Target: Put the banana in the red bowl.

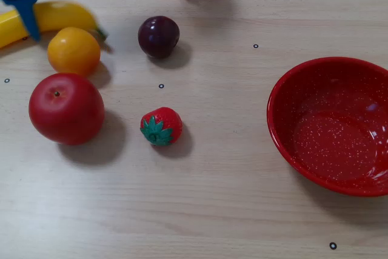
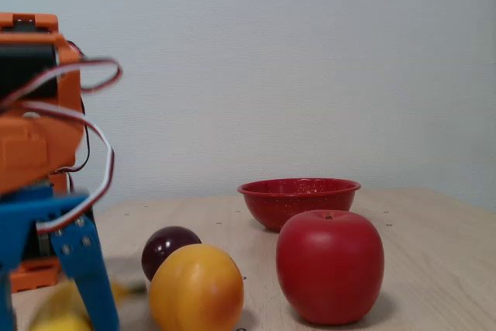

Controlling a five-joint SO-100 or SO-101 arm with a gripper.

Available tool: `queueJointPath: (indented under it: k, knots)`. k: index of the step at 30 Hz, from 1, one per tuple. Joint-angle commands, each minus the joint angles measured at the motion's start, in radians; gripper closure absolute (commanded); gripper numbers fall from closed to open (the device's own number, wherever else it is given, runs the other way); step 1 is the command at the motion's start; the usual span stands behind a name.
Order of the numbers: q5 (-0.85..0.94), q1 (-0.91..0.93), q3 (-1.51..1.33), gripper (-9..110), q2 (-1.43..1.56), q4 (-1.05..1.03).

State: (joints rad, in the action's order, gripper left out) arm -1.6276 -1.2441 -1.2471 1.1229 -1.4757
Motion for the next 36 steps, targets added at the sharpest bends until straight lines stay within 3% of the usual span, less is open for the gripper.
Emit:
queueJointPath:
  k: [1, 6, 10, 14, 24, 36]
  knots:
    - [0.057, 0.008, 0.207, 101, 0.146, -0.17]
    - [0.038, -0.009, 0.451, 101, 0.19, -0.453]
    - [0.044, -0.006, 0.471, 101, 0.249, -0.451]
    - [0.173, 0.063, 0.479, 101, 0.322, -0.451]
    - [0.822, 0.591, 0.469, 101, 0.505, -0.39]
    - [1.373, 1.213, 0.538, 101, 0.385, -0.127]
